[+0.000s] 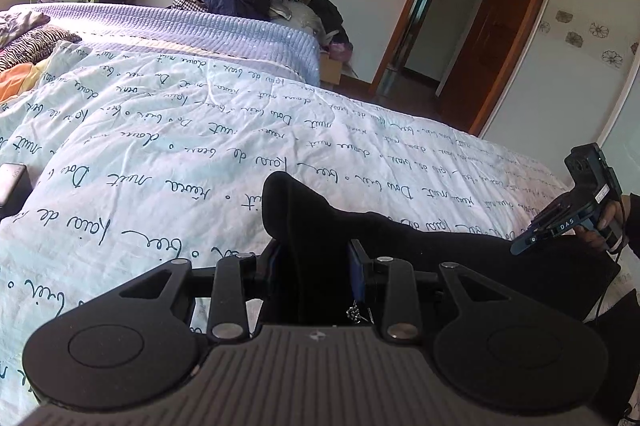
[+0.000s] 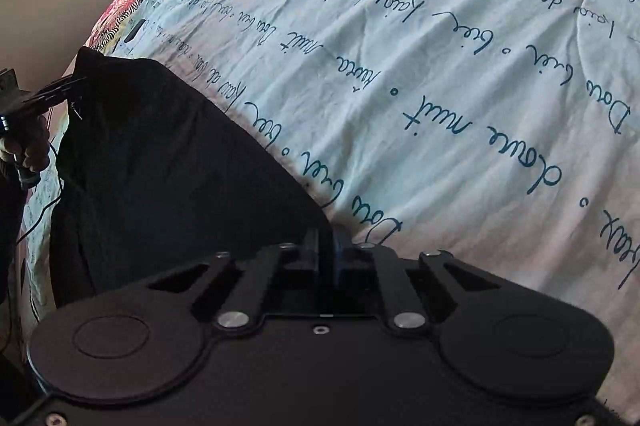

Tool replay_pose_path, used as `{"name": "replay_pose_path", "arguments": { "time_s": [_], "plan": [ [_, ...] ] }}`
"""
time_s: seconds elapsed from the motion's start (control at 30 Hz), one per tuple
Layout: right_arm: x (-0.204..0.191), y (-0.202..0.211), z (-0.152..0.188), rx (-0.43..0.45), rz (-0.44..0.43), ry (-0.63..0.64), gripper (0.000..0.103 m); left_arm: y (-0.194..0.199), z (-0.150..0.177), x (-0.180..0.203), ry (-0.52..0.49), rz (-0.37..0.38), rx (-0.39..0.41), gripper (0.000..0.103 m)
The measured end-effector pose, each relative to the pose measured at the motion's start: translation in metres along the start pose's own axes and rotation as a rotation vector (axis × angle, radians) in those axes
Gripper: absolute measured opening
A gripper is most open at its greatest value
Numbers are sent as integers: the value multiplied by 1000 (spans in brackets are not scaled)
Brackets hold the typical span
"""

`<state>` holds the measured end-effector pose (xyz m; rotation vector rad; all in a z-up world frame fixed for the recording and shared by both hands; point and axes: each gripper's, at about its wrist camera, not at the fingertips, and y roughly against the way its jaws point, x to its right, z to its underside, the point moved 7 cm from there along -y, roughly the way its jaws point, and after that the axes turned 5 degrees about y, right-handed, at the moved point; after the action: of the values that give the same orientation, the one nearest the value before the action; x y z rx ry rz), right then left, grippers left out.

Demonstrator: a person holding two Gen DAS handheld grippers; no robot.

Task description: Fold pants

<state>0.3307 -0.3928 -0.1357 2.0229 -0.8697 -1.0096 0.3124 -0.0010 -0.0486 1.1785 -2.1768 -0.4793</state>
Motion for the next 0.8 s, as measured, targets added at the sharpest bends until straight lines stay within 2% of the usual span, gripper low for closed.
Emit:
{"name": "replay_pose_path", "arguments": {
  "time_s": [0.2,0.37,0.47,0.57,0.67,0.73,0.8],
  "plan": [
    [-17,25,-5,79,36,44,7,12,-2,7,-18,8,23,35],
    [-63,74,8,191,64,128,7,41,-5,15,-32,54,85,35],
    [-104,101,42,247,70,181,7,69,1,18,-19,109,140,35],
    [-146,106,91,259,52,215,7,101,22,15,14,178,175,33],
    [-178,87,139,208,37,228,6,118,55,7,62,193,157,30],
    [-191,68,163,168,28,221,7,122,81,0,124,194,118,30],
    [-196,51,179,122,40,208,7,122,103,-2,124,159,75,29]
  ]
}}
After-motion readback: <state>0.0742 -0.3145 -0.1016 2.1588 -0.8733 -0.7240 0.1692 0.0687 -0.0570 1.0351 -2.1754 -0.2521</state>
